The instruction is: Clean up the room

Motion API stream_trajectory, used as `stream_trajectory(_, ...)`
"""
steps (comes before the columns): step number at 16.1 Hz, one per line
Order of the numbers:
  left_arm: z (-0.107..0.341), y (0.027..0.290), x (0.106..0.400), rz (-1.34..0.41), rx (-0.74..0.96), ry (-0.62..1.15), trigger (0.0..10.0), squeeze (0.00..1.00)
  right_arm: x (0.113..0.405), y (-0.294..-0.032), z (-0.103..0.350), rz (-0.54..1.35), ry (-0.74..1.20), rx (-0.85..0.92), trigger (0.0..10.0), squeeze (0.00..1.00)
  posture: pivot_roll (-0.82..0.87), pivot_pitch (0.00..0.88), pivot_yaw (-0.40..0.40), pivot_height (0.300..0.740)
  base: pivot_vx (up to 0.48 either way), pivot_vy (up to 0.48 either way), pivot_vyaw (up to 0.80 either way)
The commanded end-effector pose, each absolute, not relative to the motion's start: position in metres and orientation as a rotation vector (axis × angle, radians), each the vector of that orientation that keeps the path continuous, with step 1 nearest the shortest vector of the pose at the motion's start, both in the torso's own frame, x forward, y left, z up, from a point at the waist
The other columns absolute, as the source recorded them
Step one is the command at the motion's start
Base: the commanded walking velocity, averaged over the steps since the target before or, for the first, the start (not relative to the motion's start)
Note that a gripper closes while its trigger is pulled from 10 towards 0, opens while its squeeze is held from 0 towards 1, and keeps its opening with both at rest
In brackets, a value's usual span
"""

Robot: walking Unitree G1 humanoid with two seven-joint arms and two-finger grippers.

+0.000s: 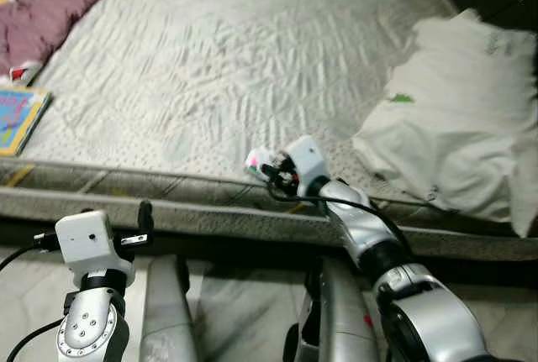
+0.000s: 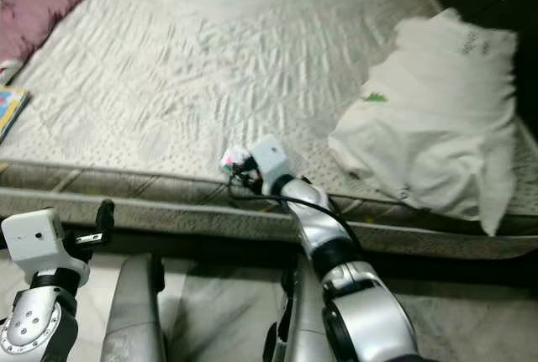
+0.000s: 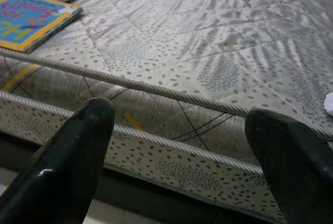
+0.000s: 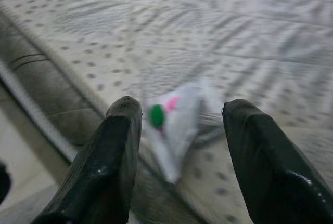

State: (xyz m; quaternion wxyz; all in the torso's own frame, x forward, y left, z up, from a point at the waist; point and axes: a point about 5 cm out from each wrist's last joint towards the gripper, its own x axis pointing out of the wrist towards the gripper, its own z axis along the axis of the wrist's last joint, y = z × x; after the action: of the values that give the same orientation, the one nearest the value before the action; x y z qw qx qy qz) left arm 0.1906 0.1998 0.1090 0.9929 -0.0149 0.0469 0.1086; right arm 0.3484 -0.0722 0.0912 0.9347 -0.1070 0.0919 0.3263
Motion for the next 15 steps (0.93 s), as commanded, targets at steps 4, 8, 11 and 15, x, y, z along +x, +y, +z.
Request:
stream_trajectory(4, 0.119, 0.198, 0.176, 0.233, -0.023, 0.109, 10.0, 0.0, 0.355, -0.057, 0.098, 0.697, 0.198, -0.243, 10.0, 0.0, 0.3, 0.23, -0.082, 0.527, 0.0, 0.0, 0.0)
stream_trajectory(8, 0.122, 0.195, 0.167, 0.241, -0.026, 0.131, 10.0, 0.0, 0.365, -0.056, 0.113, 0.582, 0.122, -0.215, 10.0, 0.0, 0.32, 0.255, -0.081, 0.527, 0.0, 0.0, 0.0)
stream_trajectory(11, 0.123, 0.195, 0.166, 0.246, -0.028, 0.142, 10.0, 0.0, 0.366, -0.061, 0.114, 0.581, 0.112, -0.211, 10.0, 0.0, 0.31, 0.257, -0.086, 0.527, 0.0, 0.0, 0.0)
stream_trajectory(15, 0.124, 0.193, 0.168, 0.25, -0.037, 0.142, 10.0, 0.0, 0.372, -0.072, 0.135, 0.538, -0.034, -0.121, 10.0, 0.0, 0.3, 0.246, -0.091, 0.527, 0.0, 0.0, 0.0)
